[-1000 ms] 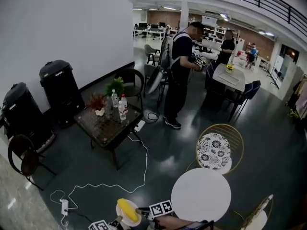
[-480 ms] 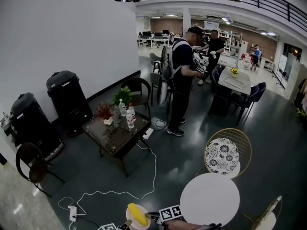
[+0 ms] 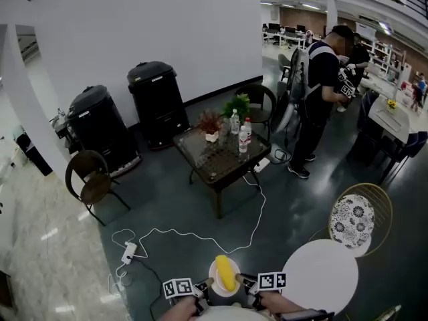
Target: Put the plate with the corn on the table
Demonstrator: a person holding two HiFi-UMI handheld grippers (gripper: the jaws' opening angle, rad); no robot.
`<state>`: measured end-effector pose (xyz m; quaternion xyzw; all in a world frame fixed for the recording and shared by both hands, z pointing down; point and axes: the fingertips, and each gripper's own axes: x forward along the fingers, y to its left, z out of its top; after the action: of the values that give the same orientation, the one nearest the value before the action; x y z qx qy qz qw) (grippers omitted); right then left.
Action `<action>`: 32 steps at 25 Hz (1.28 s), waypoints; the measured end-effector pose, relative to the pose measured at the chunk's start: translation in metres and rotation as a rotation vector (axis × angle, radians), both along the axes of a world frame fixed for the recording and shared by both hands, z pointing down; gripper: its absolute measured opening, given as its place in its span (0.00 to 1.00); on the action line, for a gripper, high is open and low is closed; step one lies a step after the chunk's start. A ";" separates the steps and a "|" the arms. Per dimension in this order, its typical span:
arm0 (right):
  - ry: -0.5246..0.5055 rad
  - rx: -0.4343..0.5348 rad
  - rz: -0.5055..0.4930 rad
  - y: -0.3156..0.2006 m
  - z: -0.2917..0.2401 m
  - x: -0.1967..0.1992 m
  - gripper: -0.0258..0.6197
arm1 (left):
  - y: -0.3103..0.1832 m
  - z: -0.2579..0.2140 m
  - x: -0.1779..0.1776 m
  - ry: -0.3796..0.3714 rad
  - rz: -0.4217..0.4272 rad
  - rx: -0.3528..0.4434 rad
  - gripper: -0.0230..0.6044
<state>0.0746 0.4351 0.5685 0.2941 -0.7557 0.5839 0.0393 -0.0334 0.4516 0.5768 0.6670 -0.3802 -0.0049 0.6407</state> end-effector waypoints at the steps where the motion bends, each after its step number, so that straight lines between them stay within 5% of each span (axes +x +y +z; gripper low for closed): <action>1: -0.001 -0.001 -0.004 0.001 0.001 -0.001 0.09 | 0.001 0.000 -0.001 -0.002 -0.004 0.002 0.08; 15: 0.032 0.019 -0.026 0.002 0.023 -0.013 0.10 | 0.006 0.012 -0.022 -0.026 -0.019 0.022 0.08; 32: 0.032 0.009 -0.036 -0.120 0.007 -0.073 0.09 | -0.119 0.001 -0.070 -0.012 -0.015 0.035 0.08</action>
<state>0.0019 0.3148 0.5751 0.2899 -0.7628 0.5749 0.0606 -0.1035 0.3321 0.5776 0.6753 -0.3891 -0.0124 0.6264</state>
